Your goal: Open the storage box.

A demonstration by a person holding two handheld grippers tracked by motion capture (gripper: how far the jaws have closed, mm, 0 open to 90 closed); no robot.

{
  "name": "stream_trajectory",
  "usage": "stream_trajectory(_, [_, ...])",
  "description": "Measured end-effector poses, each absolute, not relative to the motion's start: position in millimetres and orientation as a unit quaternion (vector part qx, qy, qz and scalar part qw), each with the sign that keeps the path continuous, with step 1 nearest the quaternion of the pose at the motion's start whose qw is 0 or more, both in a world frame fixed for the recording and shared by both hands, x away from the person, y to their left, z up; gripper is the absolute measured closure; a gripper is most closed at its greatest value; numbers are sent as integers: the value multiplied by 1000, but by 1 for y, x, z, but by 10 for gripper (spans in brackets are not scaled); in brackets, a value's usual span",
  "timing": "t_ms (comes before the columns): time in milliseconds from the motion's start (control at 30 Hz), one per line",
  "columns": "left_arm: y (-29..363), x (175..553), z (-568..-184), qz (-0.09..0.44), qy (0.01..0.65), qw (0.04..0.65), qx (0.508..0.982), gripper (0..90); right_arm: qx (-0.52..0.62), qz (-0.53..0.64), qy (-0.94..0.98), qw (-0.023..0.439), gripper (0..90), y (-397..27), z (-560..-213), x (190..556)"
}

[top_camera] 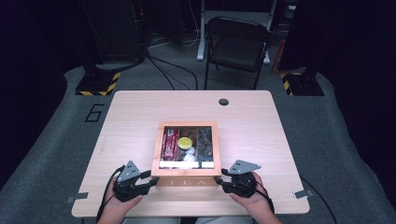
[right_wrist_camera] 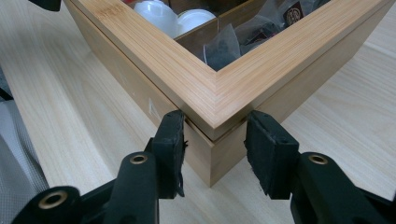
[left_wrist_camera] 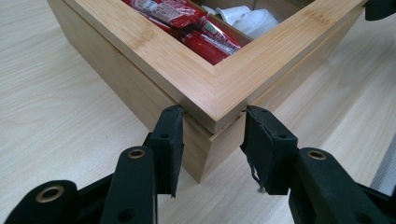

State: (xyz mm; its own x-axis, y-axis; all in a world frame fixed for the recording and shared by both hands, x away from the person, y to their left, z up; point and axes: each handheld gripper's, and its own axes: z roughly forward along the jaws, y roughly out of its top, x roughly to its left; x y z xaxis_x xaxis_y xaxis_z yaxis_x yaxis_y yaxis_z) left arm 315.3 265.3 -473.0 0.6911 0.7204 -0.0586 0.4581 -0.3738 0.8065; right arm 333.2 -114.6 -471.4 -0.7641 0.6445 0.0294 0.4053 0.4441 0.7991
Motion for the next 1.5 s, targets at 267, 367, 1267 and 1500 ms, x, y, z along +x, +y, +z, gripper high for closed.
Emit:
stream_trajectory(267, [264, 316, -471, 154, 364, 425, 814, 576, 317, 428, 835, 139, 569, -114, -470, 334])
stream_trajectory(367, [262, 317, -470, 157, 368, 425, 812, 573, 322, 430, 833, 132, 567, -114, -469, 334])
stream_trajectory(1267, [257, 329, -459, 145, 373, 442, 803, 491, 328, 447, 823, 125, 511, -112, -457, 342])
stream_trajectory(1500, [258, 331, -450, 141, 376, 451, 797, 489, 328, 448, 820, 138, 491, -109, -450, 344])
